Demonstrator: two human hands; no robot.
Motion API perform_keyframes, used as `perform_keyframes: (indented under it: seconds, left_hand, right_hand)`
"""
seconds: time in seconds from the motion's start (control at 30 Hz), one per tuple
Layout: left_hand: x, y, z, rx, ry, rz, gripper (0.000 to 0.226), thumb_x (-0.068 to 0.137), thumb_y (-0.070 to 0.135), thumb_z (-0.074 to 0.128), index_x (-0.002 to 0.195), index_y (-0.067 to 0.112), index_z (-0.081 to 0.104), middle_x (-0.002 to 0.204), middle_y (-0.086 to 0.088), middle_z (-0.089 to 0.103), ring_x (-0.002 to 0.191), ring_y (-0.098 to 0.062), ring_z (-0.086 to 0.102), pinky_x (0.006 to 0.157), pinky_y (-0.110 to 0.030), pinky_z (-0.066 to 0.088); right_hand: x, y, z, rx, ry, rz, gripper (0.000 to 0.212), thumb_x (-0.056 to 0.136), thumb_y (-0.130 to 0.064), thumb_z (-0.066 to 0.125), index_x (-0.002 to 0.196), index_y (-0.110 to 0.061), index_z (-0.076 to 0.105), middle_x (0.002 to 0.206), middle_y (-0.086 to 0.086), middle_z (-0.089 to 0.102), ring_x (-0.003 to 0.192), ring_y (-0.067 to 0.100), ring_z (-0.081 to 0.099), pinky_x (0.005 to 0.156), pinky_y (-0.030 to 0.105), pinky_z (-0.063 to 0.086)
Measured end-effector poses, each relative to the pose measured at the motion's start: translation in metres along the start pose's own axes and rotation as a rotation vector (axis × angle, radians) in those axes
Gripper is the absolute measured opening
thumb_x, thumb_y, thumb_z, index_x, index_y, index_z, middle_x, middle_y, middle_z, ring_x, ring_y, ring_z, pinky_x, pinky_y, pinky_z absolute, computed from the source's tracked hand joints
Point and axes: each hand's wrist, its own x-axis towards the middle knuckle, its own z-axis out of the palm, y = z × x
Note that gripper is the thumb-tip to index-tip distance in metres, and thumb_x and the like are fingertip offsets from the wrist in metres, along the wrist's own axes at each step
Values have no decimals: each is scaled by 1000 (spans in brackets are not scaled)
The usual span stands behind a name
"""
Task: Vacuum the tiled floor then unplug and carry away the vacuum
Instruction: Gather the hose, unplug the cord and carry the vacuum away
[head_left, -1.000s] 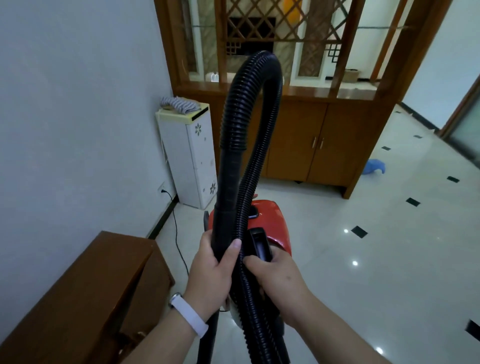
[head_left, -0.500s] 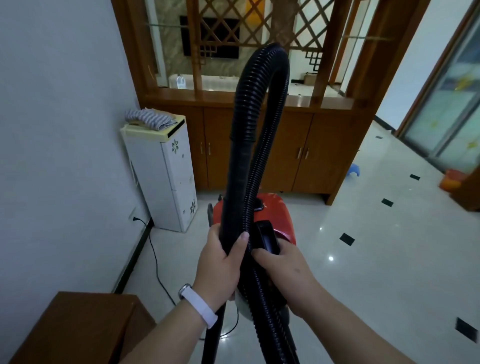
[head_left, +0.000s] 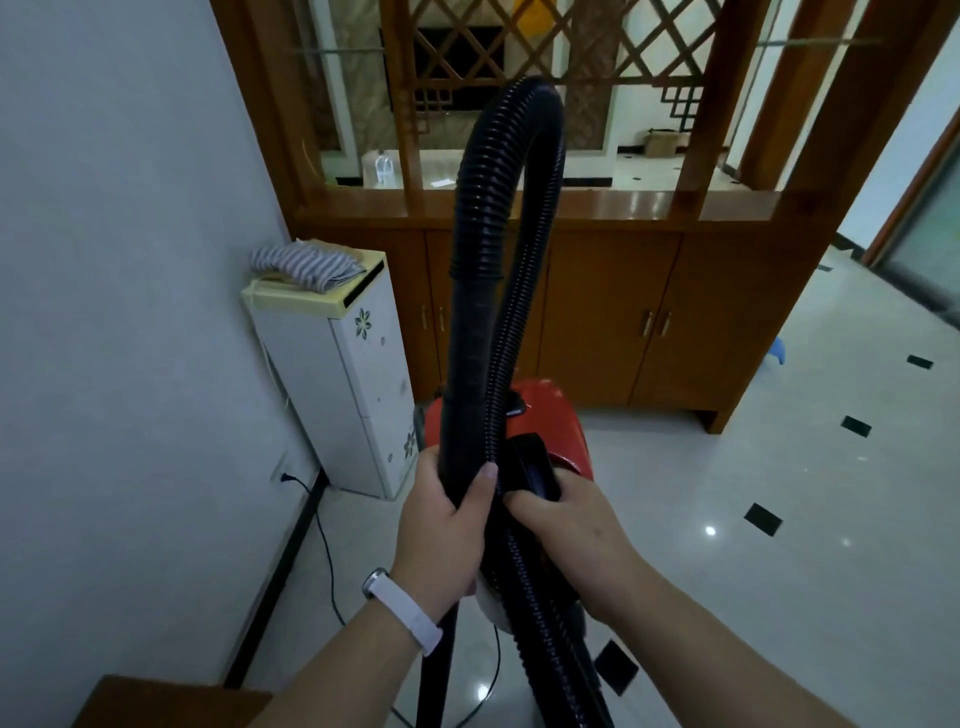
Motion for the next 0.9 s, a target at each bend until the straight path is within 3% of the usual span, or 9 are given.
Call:
perform_keyframes:
  seconds: [0.07, 0.23, 0.37, 0.43, 0.5, 0.6, 0.73, 0.9]
  left_hand:
    - [34, -2, 12, 8, 29, -9, 15, 91, 33, 63, 101, 37, 53, 94, 11, 69, 79, 2, 65, 64, -14, 50]
    - [114, 3, 40, -13, 139, -39, 17, 90, 31, 65, 104, 32, 57, 93, 10, 71, 85, -6, 68, 76, -35, 57]
    - [167, 5, 50, -28, 248, -41, 17, 90, 28, 65, 105, 29, 58, 90, 13, 70, 83, -2, 68, 73, -27, 53]
    - [185, 2, 48, -47, 273, -51, 21, 91, 30, 65, 110, 26, 58, 92, 13, 71, 86, -4, 68, 75, -29, 55]
    - [201, -1, 43, -55, 290, -43, 27, 90, 33, 65, 114, 25, 58, 96, 10, 72, 89, -10, 70, 76, -33, 57]
    - [222, -11, 33, -88, 364, -62, 22, 91, 26, 65, 112, 26, 58, 95, 11, 72, 89, -10, 70, 73, -28, 57]
    - [239, -37, 9, -103, 446, -99, 23, 90, 28, 66, 110, 24, 57, 94, 5, 72, 87, -11, 70, 75, -32, 57]
    - [262, -72, -40, -101, 474, -115, 22, 89, 28, 66, 108, 27, 55, 96, 6, 70, 87, -7, 68, 75, -30, 56]
  right_hand:
    - [40, -6, -6, 9, -33, 2, 21, 80, -20, 68, 88, -1, 68, 75, 15, 74, 71, 34, 73, 72, 54, 59]
    - [130, -34, -24, -11, -150, -8, 19, 80, -24, 69, 88, -7, 70, 88, 22, 74, 82, 42, 72, 76, 58, 57]
    - [191, -55, -28, -32, -236, -68, 9, 82, -20, 68, 77, -12, 68, 74, 14, 74, 76, 39, 73, 72, 55, 58]
    - [213, -64, -24, -47, -288, -71, 8, 81, -21, 68, 74, -18, 68, 72, 10, 73, 77, 39, 73, 72, 55, 59]
    - [233, -72, -17, -50, -340, -51, 9, 80, -23, 69, 73, -17, 69, 78, 17, 75, 80, 42, 72, 74, 57, 58]
    - [263, -80, 1, -81, -418, -24, 18, 77, -26, 70, 81, -8, 68, 82, 22, 74, 81, 47, 72, 73, 60, 57]
    - [295, -80, 40, -159, -506, -13, 11, 84, -20, 69, 75, -14, 66, 68, 5, 67, 63, 26, 66, 58, 39, 53]
    - [319, -79, 100, -233, -567, 16, 12, 87, -20, 66, 84, -9, 69, 69, 5, 70, 62, 24, 68, 55, 32, 51]
